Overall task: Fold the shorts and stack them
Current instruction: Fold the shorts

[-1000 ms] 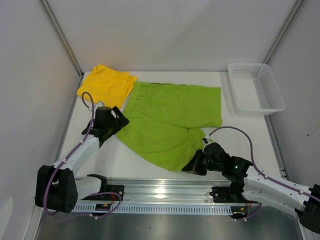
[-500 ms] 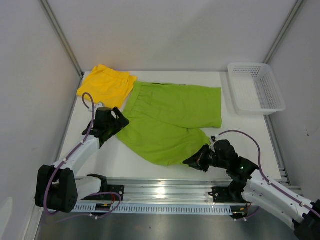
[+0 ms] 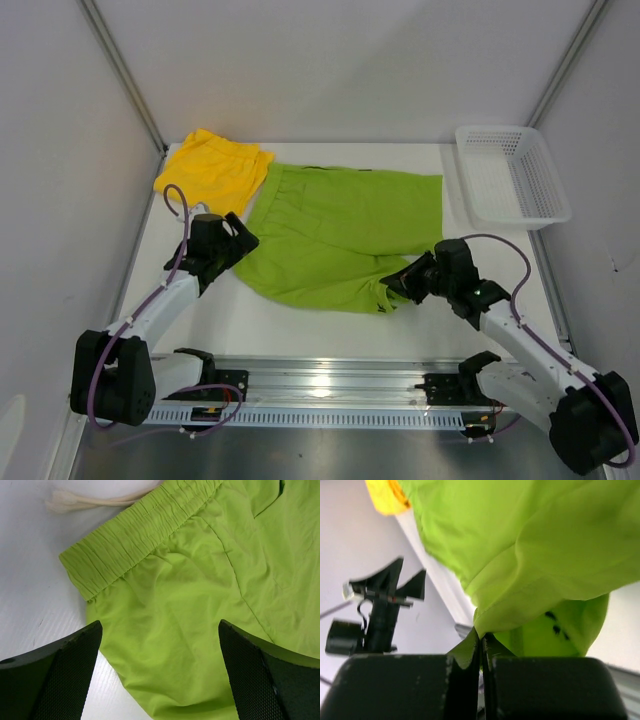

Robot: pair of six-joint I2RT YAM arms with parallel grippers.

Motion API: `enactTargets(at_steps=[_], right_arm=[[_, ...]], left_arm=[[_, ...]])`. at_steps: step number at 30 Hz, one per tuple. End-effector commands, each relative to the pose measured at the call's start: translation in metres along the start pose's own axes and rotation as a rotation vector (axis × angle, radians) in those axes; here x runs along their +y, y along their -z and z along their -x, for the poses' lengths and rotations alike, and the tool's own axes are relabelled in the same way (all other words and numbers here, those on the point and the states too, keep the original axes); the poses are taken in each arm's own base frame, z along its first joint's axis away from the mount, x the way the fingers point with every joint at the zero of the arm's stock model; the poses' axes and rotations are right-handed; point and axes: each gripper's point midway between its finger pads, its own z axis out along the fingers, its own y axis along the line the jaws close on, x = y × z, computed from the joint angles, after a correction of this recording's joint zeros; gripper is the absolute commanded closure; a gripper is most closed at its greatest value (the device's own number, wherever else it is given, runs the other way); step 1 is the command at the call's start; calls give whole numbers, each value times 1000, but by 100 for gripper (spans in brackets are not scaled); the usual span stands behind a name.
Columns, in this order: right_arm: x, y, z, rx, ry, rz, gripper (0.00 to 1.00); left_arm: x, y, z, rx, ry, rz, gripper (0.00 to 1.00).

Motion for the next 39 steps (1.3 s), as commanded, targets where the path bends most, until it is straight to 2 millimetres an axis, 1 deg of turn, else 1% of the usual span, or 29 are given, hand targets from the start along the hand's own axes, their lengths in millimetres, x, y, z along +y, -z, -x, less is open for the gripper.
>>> enactTargets(at_steps=[1, 2, 3, 4, 5, 6, 7, 9, 10, 12, 13, 14, 15, 16, 17, 18, 19, 22, 23, 25, 27, 28, 30, 32, 35, 36, 38, 39], right_arm=[[27, -8, 29, -57, 87, 61, 100], [34, -10, 39, -69, 98, 81, 100], [45, -11, 43, -65, 116, 92, 100], [40, -21, 44, -32, 140, 62, 100], [43, -24, 49, -27, 160, 60, 100], [55, -25, 52, -21, 185, 70, 100], [50, -33, 54, 0, 231, 46, 100], [50, -36, 53, 31, 282, 30, 96], [47, -36, 55, 32, 328, 20, 91], [41, -37, 55, 36, 362, 10, 88], [30, -38, 53, 41, 365, -6, 85], [27, -36, 53, 38, 397, -2, 84], [22, -35, 51, 46, 412, -5, 80], [12, -35, 50, 54, 420, -22, 77], [9, -34, 49, 56, 468, -20, 74], [5, -33, 48, 58, 491, -23, 74], [-3, -32, 47, 65, 500, -45, 71], [-22, -30, 46, 77, 558, -83, 71], [-29, -30, 44, 87, 581, -92, 71], [-33, -27, 39, 103, 607, -79, 71], [-38, -23, 36, 107, 643, -81, 71], [-39, -22, 34, 114, 664, -76, 72], [-41, -18, 30, 124, 709, -70, 73], [-43, -17, 23, 147, 741, -55, 78], [-46, -16, 12, 183, 756, -24, 98], [-45, -18, 10, 188, 751, -12, 100], [-43, -19, 11, 188, 726, 0, 100], [-35, -21, 14, 173, 722, 22, 100]], left_arm=[[-2, 2, 4, -19, -15, -24, 1], [-3, 2, 6, -22, -15, -25, 1], [-3, 2, 6, -20, -16, -25, 1], [-3, 1, 5, -19, -17, -24, 1], [-3, 1, 6, -20, -18, -25, 1], [-2, 0, 4, -16, -20, -22, 1], [-1, 0, 4, -15, -20, -18, 1], [3, -3, 0, -7, -22, -8, 1], [4, -4, -2, -1, -21, -2, 1], [10, -8, -8, 13, -18, 12, 1], [13, -9, -9, 19, -12, 15, 1], [15, -10, -10, 26, -9, 19, 1], [20, -12, -12, 37, -4, 28, 1], [23, -13, -12, 49, 13, 25, 1], [27, -14, -12, 57, 18, 29, 1], [29, -14, -11, 56, 25, 30, 1], [32, -14, -10, 65, 41, 22, 1], [41, -14, -8, 57, 60, 31, 1], [38, -13, -4, 48, 63, 21, 1], [46, -13, -8, 50, 74, 36, 1], [48, -13, -8, 49, 78, 35, 1], [55, -14, -3, 36, 97, 49, 1], [56, -14, -1, 34, 102, 46, 1], [57, -15, -2, 37, 103, 48, 1], [56, -17, -2, 42, 106, 44, 1], [53, -18, -1, 43, 107, 33, 1], [52, -18, -4, 49, 111, 25, 1], [49, -18, -2, 43, 112, 8, 1]])
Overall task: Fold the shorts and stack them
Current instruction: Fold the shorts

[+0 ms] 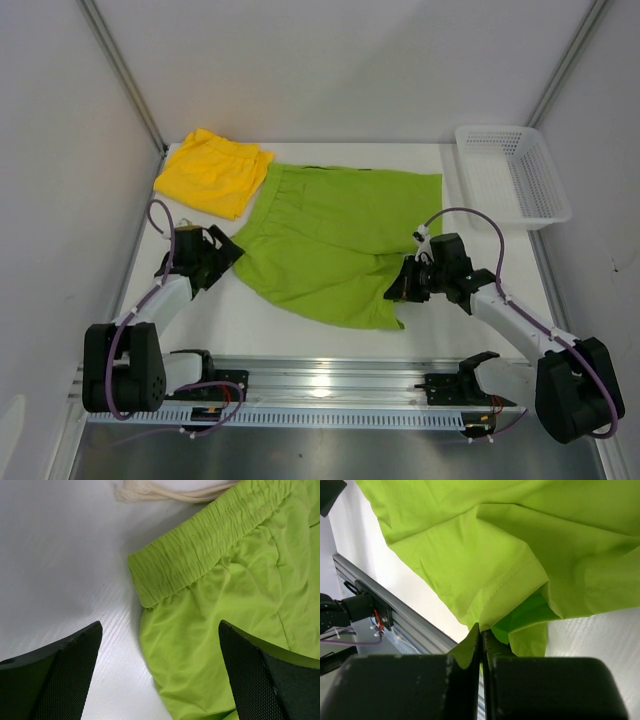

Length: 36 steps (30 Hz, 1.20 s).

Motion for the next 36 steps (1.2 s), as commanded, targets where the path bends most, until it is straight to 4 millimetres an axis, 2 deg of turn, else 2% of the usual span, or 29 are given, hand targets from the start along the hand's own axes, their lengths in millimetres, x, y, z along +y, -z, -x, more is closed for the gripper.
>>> enactTargets(at_steps=[1, 3, 7, 9, 11, 12, 14, 15, 16, 17, 20, 22, 25, 26, 27, 29, 31, 36], right_arm=[[13, -3, 16, -34, 5, 70, 100], [17, -4, 34, -65, -15, 82, 100], [21, -9, 84, -154, -39, 64, 100], [11, -23, 94, -151, -59, 29, 100], [-2, -39, 92, -103, -94, 2, 100], [-2, -45, 90, -78, -101, 19, 98], [-8, -52, 84, -43, -120, 30, 91], [-10, -55, 82, -31, -123, 43, 81], [-9, -54, 80, -20, -129, 67, 76], [-10, -53, 77, -19, -128, 81, 66], [-4, -44, 73, -28, -88, 103, 52], [0, -35, 70, -43, -43, 110, 48], [0, -25, 63, -47, 7, 103, 47], [-2, -23, 60, -44, 5, 90, 50], [-2, -21, 59, -46, 12, 89, 51], [-1, -17, 51, -51, 34, 90, 54], [-4, -15, 40, -46, 42, 74, 56], [-7, -3, 20, -66, 101, 3, 56]], left_arm=[[-10, 0, 4, -16, -7, -63, 1], [-12, 1, 1, -18, -5, -79, 1], [-27, 6, -10, -9, -39, -116, 1], [-43, 8, -20, 3, -75, -149, 1], [-48, 8, -23, 4, -91, -145, 1], [-50, 5, -31, 25, -105, -143, 1], [-55, 3, -32, 38, -110, -151, 1], [-51, 1, -35, 49, -117, -143, 1], [-50, -2, -36, 58, -119, -137, 1], [-52, -2, -37, 60, -123, -145, 1], [-54, -4, -41, 72, -137, -156, 1], [-56, -6, -41, 72, -147, -158, 1], [-53, -14, -39, 77, -149, -120, 1], [-47, -20, -42, 94, -149, -91, 1], [-53, -22, -37, 87, -145, -94, 1], [-50, -29, -40, 104, -142, -72, 1], [-59, -31, -36, 99, -135, -92, 1], [-65, -36, -30, 98, -135, -79, 1]])
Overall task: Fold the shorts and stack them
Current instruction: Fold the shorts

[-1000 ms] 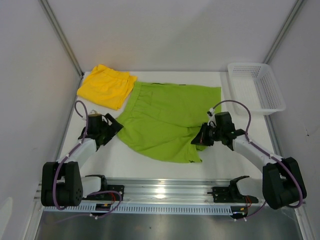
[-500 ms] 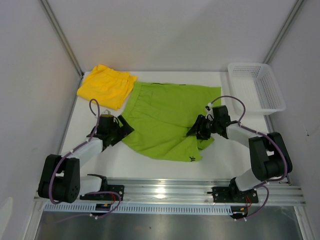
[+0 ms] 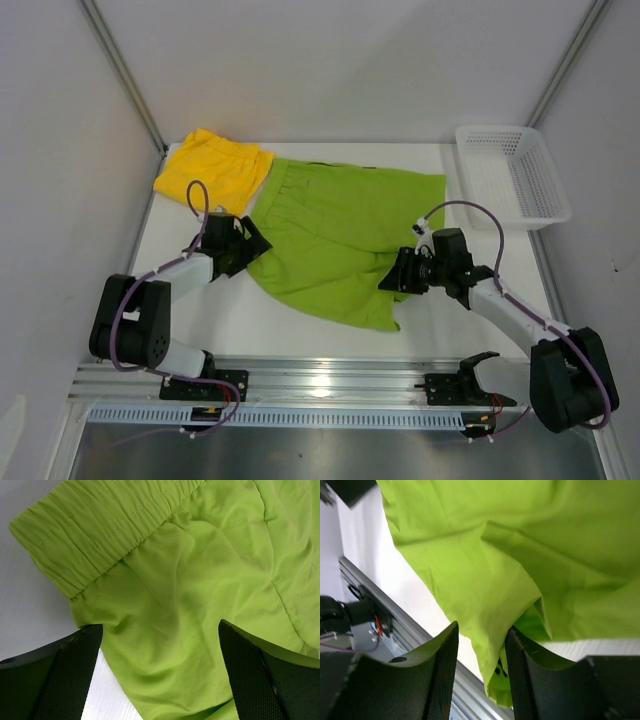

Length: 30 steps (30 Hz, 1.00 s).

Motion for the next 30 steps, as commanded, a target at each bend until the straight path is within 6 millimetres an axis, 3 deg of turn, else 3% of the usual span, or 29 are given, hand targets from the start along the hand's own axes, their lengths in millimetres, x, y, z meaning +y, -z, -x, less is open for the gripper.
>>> enactTargets(at_steps=[1, 15, 24, 30], right_arm=[[-4, 8, -15, -4, 71, -61, 55], [5, 6, -84, 33, 210, -103, 56], [7, 6, -89, 7, 246, -122, 63], [9, 2, -94, 13, 278, -154, 82]], left_arm=[[-11, -4, 15, -30, -5, 9, 1], [-12, -14, 25, -16, -4, 36, 1], [-16, -12, 27, -16, -4, 22, 1], [-15, -5, 30, -26, 0, 17, 1]])
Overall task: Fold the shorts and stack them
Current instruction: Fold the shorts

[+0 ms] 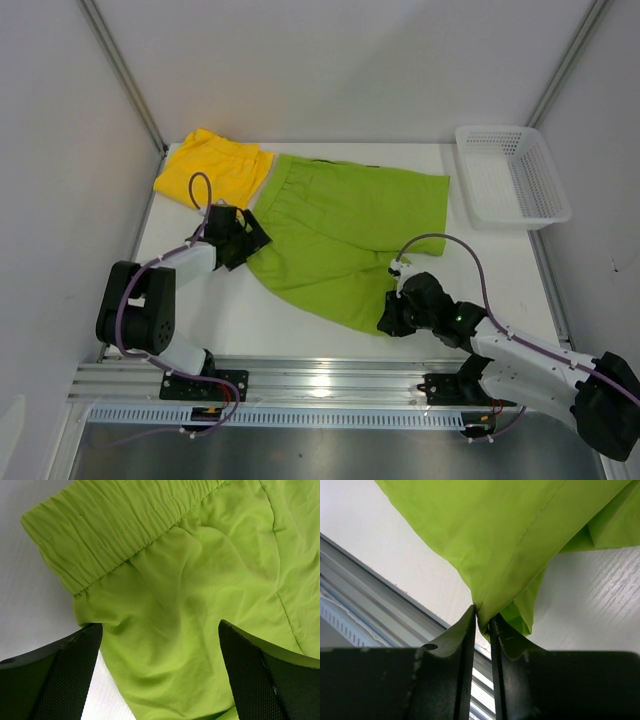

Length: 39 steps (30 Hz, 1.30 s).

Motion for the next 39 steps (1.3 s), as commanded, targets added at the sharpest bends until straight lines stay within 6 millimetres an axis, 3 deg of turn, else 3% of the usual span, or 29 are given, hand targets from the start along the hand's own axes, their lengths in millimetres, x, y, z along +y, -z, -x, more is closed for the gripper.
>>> enactTargets(at_steps=[1, 5, 7, 12, 15, 20, 25, 32, 39], right_arm=[[7, 0, 8, -38, 31, -25, 83], [13, 1, 1, -50, 61, -45, 85], [14, 3, -2, -58, 55, -69, 100], [28, 12, -4, -100, 80, -64, 100], [24, 21, 0, -133, 34, -82, 100], [14, 28, 0, -143, -23, -112, 100], [11, 29, -3, -142, -58, -119, 100], [13, 34, -3, -152, -71, -93, 100], [16, 34, -6, -151, -88, -65, 100]], left_arm=[[-10, 11, 15, -31, -1, -28, 1], [-11, 14, 20, -35, 3, -37, 1], [-10, 15, 21, -32, 7, -38, 1], [-10, 27, 33, -46, 13, -55, 1], [-2, 42, 45, -82, 34, -54, 1], [27, 49, 49, -115, 92, -28, 1], [39, 44, 45, -121, 122, -20, 2], [52, 22, 34, -94, 171, -12, 9], [42, 2, 53, -117, 231, -39, 20]])
